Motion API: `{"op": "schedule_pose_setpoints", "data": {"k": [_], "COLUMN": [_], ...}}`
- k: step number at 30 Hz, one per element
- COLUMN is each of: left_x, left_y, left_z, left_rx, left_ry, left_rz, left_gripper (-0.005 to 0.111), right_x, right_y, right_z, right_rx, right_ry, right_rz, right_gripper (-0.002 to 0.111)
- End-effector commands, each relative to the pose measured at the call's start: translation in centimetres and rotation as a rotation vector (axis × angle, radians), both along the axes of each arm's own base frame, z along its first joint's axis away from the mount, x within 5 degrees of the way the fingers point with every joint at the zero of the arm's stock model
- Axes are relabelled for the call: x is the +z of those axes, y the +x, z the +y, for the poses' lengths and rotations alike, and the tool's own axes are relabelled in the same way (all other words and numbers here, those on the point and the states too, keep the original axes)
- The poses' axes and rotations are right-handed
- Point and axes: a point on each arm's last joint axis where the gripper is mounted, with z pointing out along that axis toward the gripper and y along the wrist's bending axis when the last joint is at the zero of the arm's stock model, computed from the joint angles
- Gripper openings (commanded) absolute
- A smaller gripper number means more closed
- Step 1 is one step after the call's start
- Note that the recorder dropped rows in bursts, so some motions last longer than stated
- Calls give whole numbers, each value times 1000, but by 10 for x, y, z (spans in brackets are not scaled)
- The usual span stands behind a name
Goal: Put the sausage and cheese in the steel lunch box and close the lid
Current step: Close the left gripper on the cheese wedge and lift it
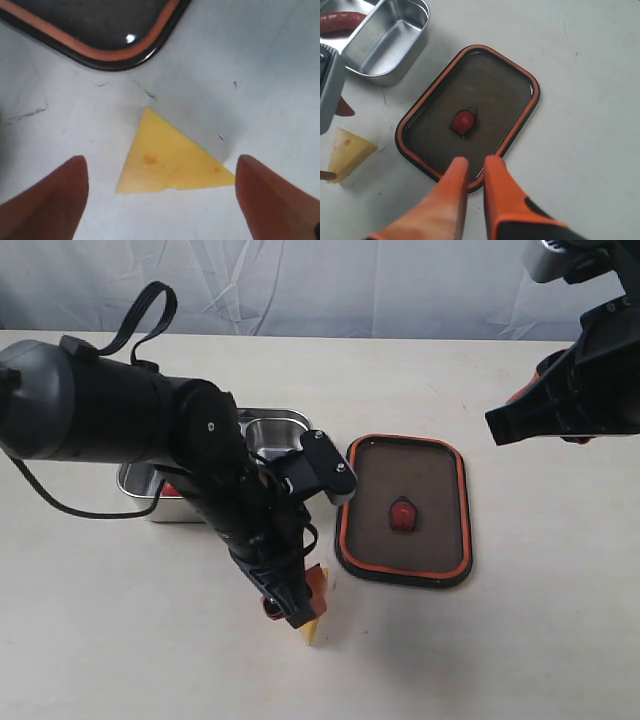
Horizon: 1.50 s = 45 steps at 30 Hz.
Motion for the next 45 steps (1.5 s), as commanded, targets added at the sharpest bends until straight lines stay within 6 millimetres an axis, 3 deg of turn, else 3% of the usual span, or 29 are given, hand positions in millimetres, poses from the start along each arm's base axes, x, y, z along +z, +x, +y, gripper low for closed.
{"op": "schedule_pose_setpoints", "data": {"k": [1, 10, 19, 32, 35, 45], "left_x": [-10, -9, -3, -21, -32, -32], "left_y": [3, 4, -1, 3, -1, -1], "left_z": [-3, -8, -27, -23, -21, -19], "left_rx": [12, 16, -45, -71, -87, -96], "left_ry": [2, -28, -42, 65, 116, 132], "left_rz": [4, -27, -57, -61, 2, 8], "left_gripper": [76, 76, 76, 76, 76, 70], "right_x": [2, 2, 2, 1, 1, 1], "right_y": [1, 1, 1, 1, 1, 1], "right_z": [-1, -1, -1, -2, -2, -2], "right_rx": [-8, -12, -12, -12, -12, -12], "right_ry": [12, 14, 17, 10, 10, 10], "right_rz": [-27, -25, -23, -20, -20, -20], "right_gripper": [14, 14, 14, 14, 14, 14]}}
